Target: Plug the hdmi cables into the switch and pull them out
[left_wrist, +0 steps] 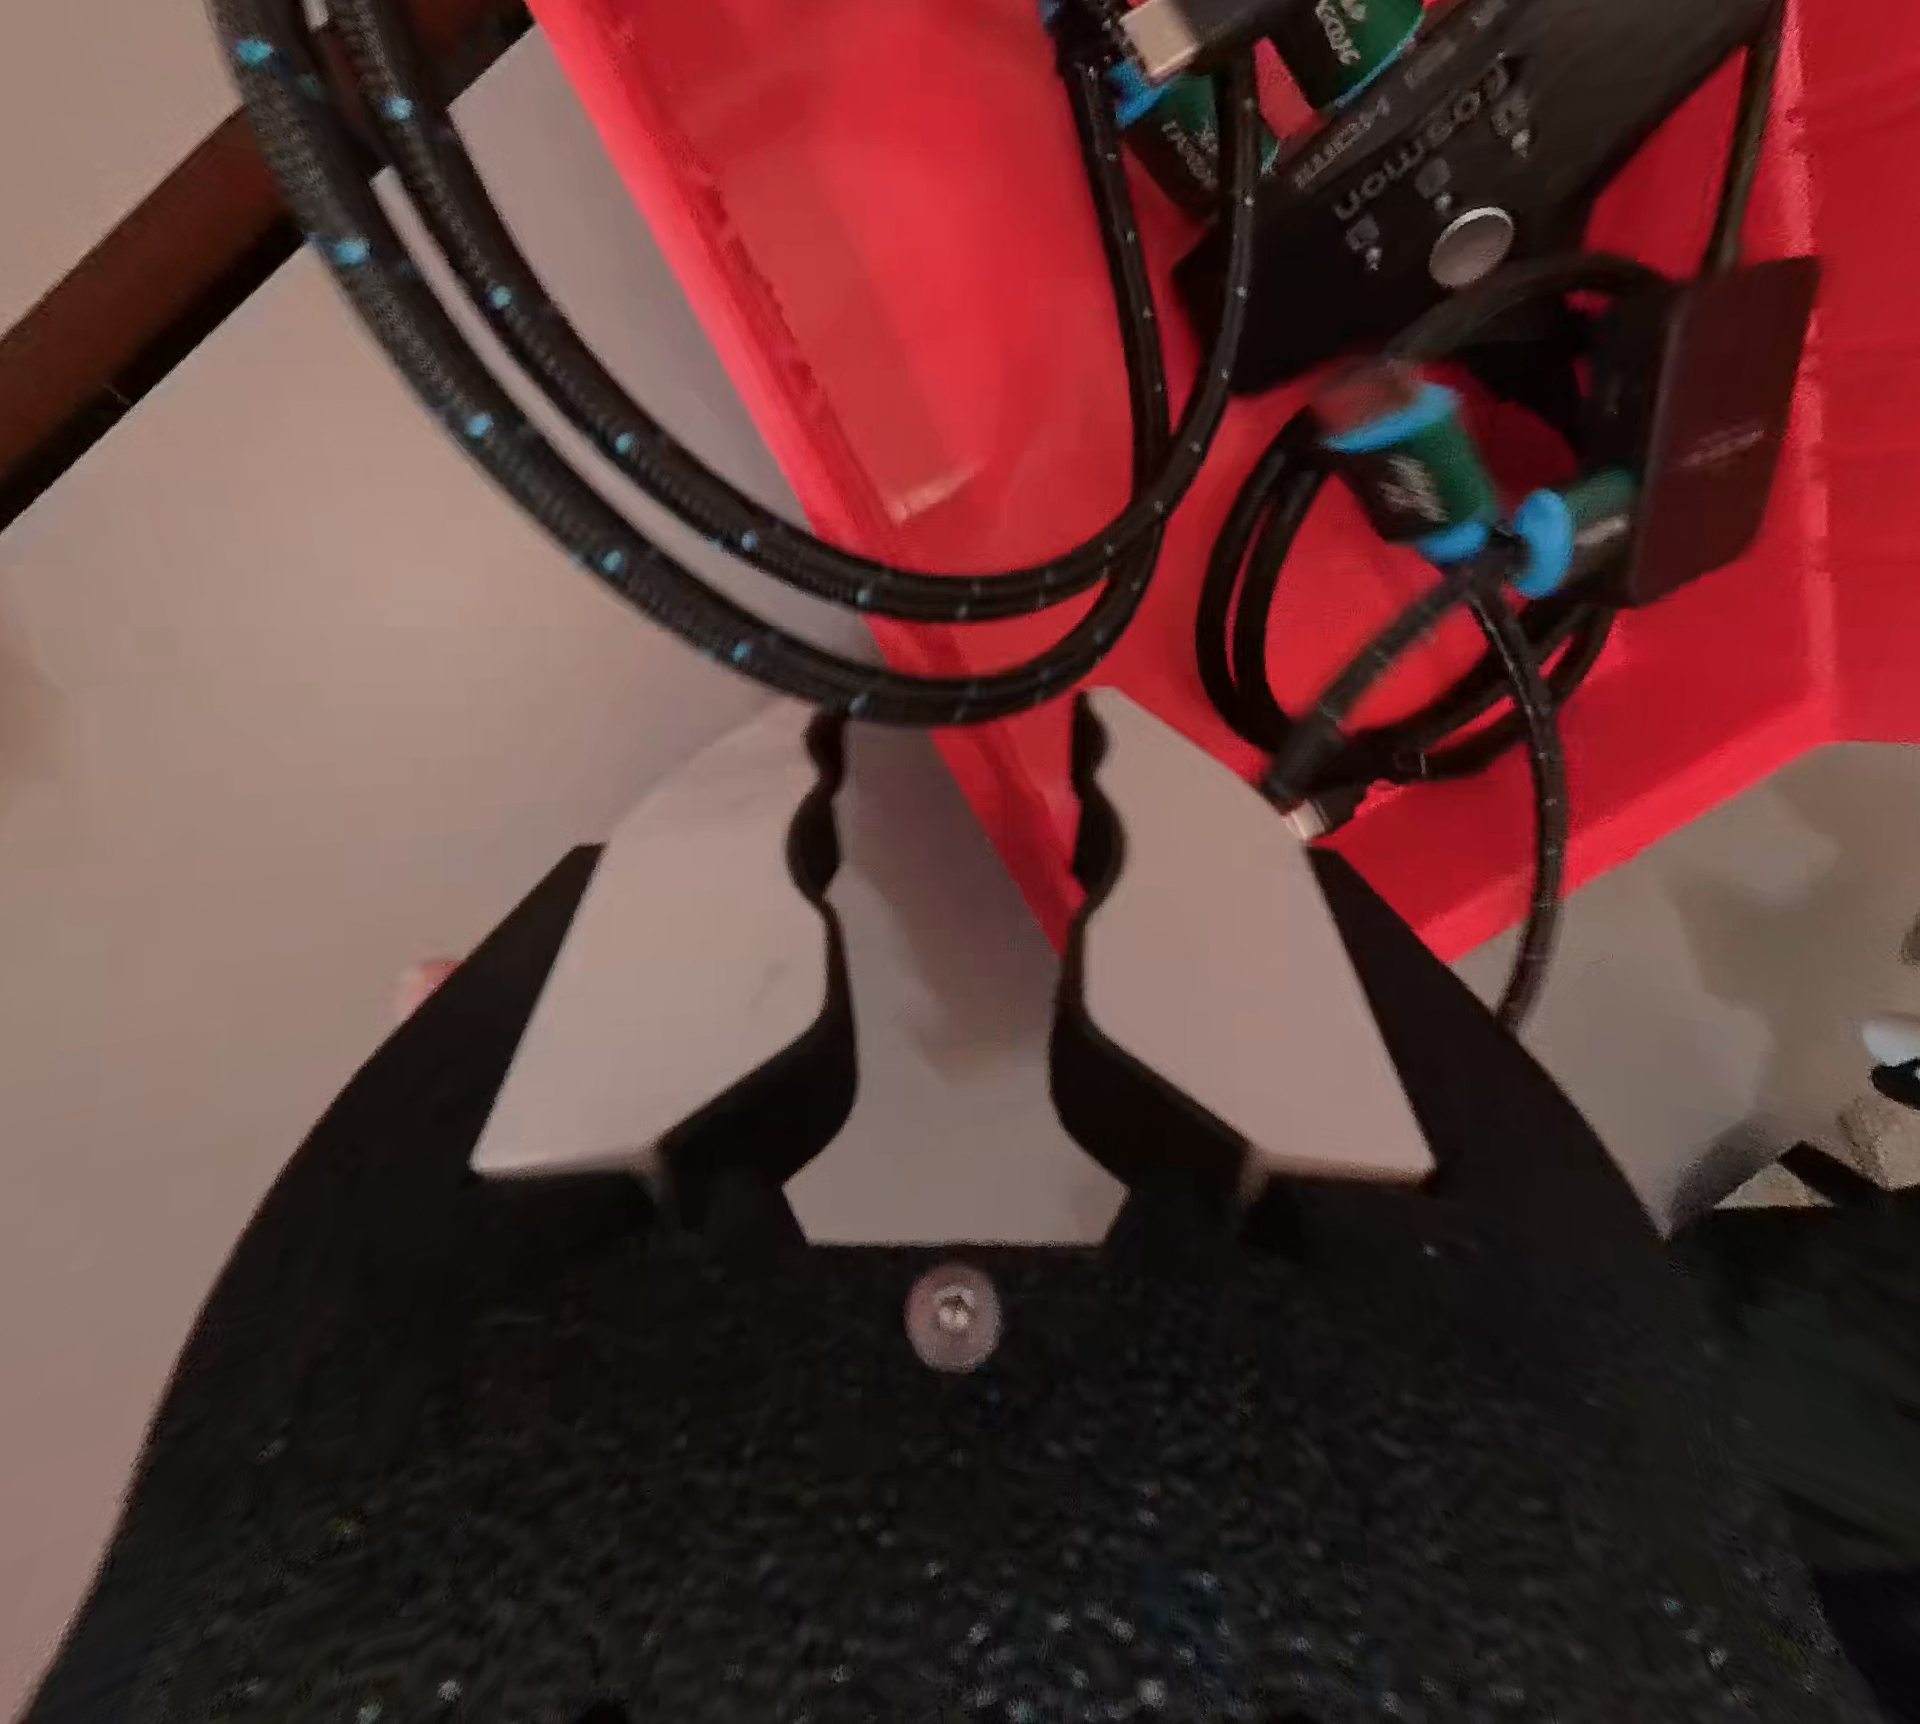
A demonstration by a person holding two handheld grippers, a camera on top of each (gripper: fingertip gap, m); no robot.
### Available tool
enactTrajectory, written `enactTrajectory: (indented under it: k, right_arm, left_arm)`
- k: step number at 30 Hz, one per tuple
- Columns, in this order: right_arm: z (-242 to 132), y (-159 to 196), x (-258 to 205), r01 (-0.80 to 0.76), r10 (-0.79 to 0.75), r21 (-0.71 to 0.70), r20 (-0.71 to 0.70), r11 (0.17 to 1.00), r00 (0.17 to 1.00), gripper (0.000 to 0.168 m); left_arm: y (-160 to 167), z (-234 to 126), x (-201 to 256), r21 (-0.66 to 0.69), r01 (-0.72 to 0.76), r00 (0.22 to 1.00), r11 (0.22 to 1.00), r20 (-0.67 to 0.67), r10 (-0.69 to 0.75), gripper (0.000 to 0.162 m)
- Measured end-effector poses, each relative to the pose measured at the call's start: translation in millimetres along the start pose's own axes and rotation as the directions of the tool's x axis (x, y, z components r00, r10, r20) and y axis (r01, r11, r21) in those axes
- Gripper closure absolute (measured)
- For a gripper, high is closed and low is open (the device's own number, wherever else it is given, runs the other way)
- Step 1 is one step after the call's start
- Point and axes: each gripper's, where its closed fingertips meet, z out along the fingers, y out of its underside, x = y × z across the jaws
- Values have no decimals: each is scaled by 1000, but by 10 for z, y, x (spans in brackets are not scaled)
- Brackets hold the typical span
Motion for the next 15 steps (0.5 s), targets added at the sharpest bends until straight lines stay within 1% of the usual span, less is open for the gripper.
enactTrajectory:
  k: [1, 3, 5, 7, 9, 11, 15]
  right_arm:
    - [8, 32, 5, 3, -3, -19, -2, 1000, 1000, 128]
    - [13, 90, 36, 15, -17, -60, -25, 998, 1000, 126]
    - [7, 132, 79, 29, -35, -99, -59, 995, 998, 125]
    - [5, 150, 95, 43, -53, -127, -79, 991, 995, 124]
    - [3, 152, 92, 53, -67, -146, -94, 988, 993, 124]
    - [-1, 154, 91, 64, -84, -172, -115, 983, 990, 123]
    - [40, 141, 37, 95, -125, -208, -138, 974, 982, 115]
  left_arm:
    - [-3, 46, 9, -17, 9, 1000, 1000, 4, -9, 114]
    - [33, 176, 1, -54, 12, 1000, 998, 25, -11, 116]
    - [135, 329, 77, -107, 32, 999, 994, -17, -34, 136]
    - [195, 416, 95, -118, 66, 997, 991, -36, -71, 145]
    - [227, 407, 10, -101, 71, 997, 992, -10, -73, 152]
    - [357, 349, -109, -124, 7, 999, 992, 32, -3, 154]
    - [832, 178, -305, -168, -82, 996, 982, 4, 84, 157]
